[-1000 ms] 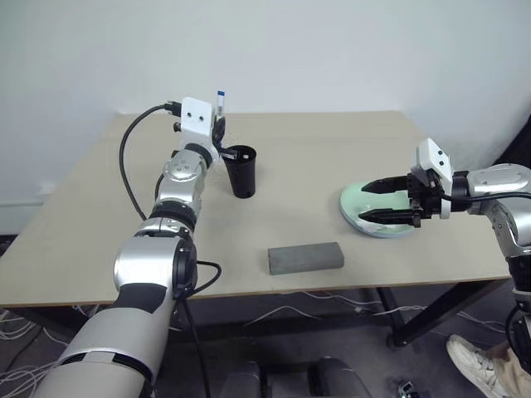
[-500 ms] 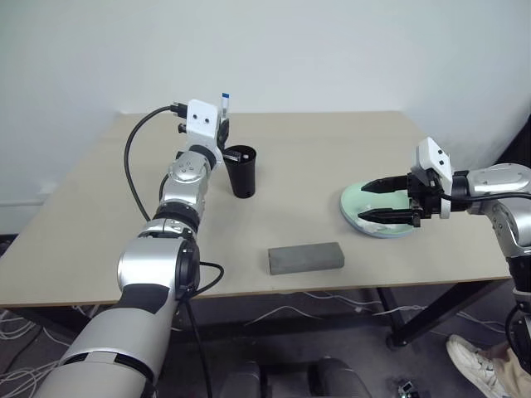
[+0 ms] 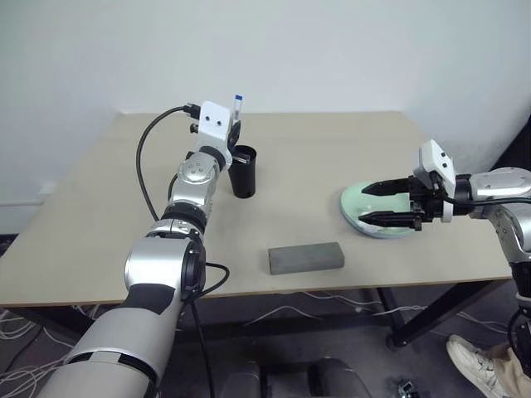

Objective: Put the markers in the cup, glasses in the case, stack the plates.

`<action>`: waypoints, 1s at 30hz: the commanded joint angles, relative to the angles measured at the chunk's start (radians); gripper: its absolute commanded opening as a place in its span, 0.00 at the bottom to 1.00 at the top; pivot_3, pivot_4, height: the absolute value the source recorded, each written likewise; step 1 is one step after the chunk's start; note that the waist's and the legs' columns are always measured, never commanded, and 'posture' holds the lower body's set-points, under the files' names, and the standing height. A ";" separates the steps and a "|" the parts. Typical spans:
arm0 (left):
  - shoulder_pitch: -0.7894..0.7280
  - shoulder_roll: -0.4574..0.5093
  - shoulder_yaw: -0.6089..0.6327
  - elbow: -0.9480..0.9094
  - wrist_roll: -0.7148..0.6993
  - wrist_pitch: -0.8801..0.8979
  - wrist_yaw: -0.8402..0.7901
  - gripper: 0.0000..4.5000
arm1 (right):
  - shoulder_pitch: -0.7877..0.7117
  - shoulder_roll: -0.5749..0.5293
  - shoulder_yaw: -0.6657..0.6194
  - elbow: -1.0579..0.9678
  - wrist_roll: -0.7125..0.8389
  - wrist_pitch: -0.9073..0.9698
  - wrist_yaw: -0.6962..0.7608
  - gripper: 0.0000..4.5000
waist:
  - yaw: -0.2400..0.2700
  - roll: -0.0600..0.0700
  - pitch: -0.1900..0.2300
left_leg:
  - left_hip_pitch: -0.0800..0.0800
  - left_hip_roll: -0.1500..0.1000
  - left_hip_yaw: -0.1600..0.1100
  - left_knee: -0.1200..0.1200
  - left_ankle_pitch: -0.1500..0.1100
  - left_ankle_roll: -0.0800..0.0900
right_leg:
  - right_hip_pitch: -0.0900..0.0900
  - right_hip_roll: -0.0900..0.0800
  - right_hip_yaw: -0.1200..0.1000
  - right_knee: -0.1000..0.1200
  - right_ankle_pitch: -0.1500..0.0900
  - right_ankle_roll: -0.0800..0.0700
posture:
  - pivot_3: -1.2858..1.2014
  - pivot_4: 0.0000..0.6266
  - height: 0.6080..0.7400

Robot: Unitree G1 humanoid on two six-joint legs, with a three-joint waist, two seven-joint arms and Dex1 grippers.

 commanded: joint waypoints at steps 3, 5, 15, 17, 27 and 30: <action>-0.047 0.008 0.000 -0.005 0.013 -0.018 0.011 0.02 | 0.003 -0.021 -0.051 -0.045 0.033 0.015 -0.015 0.74 | -0.001 0.000 0.000 | 0.000 0.000 0.000 0.000 0.000 0.000 | 0.000 0.000 0.000 0.000 0.000 0.000 | 0.52 0.00 1.00; -0.045 0.012 -0.005 -0.004 0.021 -0.018 0.022 0.02 | 0.012 -0.024 -0.057 -0.057 0.039 0.023 -0.019 0.74 | -0.001 0.000 0.000 | 0.000 0.000 0.000 0.000 0.000 0.000 | 0.000 0.000 0.000 0.000 0.000 0.000 | 0.52 0.00 1.00; -0.049 0.015 -0.028 -0.002 0.065 -0.032 0.077 0.63 | 0.037 -0.033 -0.074 -0.092 0.060 0.055 -0.036 0.74 | 0.000 0.000 0.000 | 0.000 0.000 0.000 0.000 0.000 0.000 | 0.000 0.000 0.000 0.000 0.000 0.000 | 0.52 0.00 1.00; -0.049 0.013 -0.027 -0.002 0.065 -0.033 0.076 0.63 | 0.039 -0.033 -0.074 -0.094 0.063 0.057 -0.038 0.74 | 0.000 0.000 0.000 | 0.000 0.000 0.000 0.000 0.000 0.000 | 0.000 0.000 0.000 0.000 0.000 0.000 | 0.52 0.00 1.00; -0.079 0.009 0.026 -0.014 -0.001 -0.012 0.002 0.63 | 0.026 -0.023 -0.057 -0.086 0.063 0.053 -0.039 0.74 | -0.001 0.000 0.000 | 0.000 0.000 0.000 0.000 0.000 0.000 | 0.000 0.000 0.000 0.000 0.000 0.000 | 0.52 0.00 1.00; -0.104 0.020 0.053 -0.023 -0.034 0.012 -0.041 0.63 | 0.024 -0.020 -0.053 -0.085 0.061 0.051 -0.039 0.74 | -0.001 0.000 0.000 | 0.000 0.000 0.000 0.000 0.000 0.000 | 0.000 0.000 0.000 0.000 0.000 0.000 | 0.52 0.00 1.00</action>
